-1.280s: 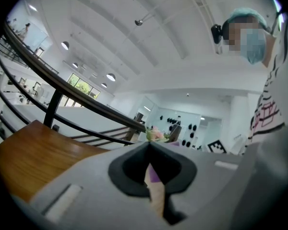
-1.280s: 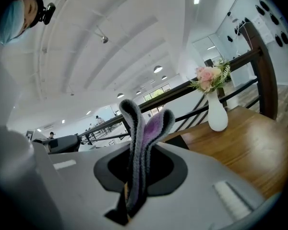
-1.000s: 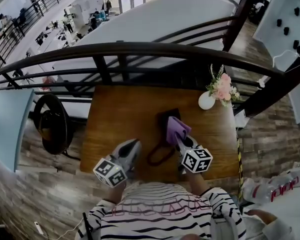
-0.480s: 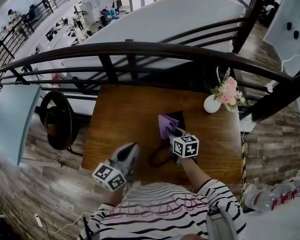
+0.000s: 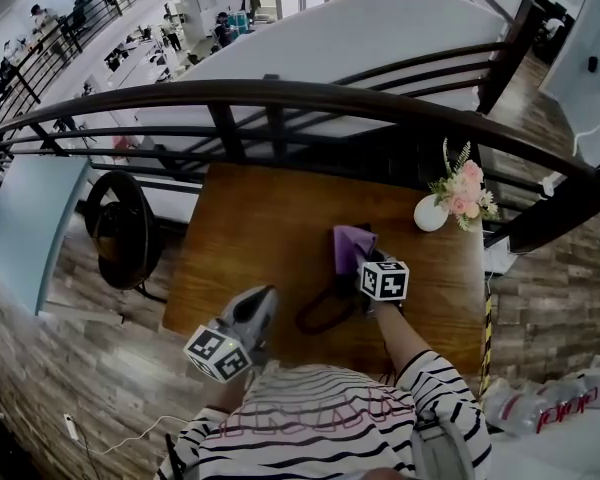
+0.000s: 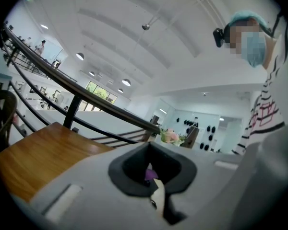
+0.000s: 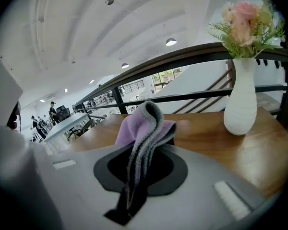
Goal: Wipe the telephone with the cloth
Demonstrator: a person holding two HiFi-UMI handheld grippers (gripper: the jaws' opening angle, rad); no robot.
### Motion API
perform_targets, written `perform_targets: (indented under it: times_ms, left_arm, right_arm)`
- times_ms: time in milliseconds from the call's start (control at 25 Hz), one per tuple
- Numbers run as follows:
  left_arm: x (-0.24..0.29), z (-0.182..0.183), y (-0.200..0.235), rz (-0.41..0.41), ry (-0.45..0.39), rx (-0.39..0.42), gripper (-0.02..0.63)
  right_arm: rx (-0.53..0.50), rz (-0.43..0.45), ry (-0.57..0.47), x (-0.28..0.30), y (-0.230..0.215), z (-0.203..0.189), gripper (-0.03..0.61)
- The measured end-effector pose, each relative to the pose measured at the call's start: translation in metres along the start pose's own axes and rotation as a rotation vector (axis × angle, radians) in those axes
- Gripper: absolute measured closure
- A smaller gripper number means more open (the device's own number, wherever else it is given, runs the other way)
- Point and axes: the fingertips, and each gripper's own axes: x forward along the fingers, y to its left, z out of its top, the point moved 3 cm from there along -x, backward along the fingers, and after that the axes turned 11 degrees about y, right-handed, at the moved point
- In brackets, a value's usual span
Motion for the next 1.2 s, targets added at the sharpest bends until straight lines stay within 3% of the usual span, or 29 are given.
perform_targets:
  times_ms: [560, 760, 1040, 1200]
  left_arm:
    - [0.011, -0.004, -0.006, -0.033, 0.016, -0.004, 0.615]
    - [0.012, -0.003, -0.007, -0.043, 0.019, -0.003, 0.615]
    - [0.01, -0.001, -0.009, -0.051, 0.015, 0.005, 0.615]
    - [0.006, 0.0, -0.008, -0.044, 0.014, 0.009, 0.615]
  right_arm:
    - [0.055, -0.168, -0.002, -0.034, -0.069, -0.002, 0.543]
    - [0.022, -0.086, -0.054, -0.047, -0.031, 0.0, 0.543]
    - [-0.07, 0.156, -0.051, -0.04, 0.062, -0.017, 0.543]
    - [-0.098, 0.147, 0.015, -0.019, 0.071, -0.033, 0.543]
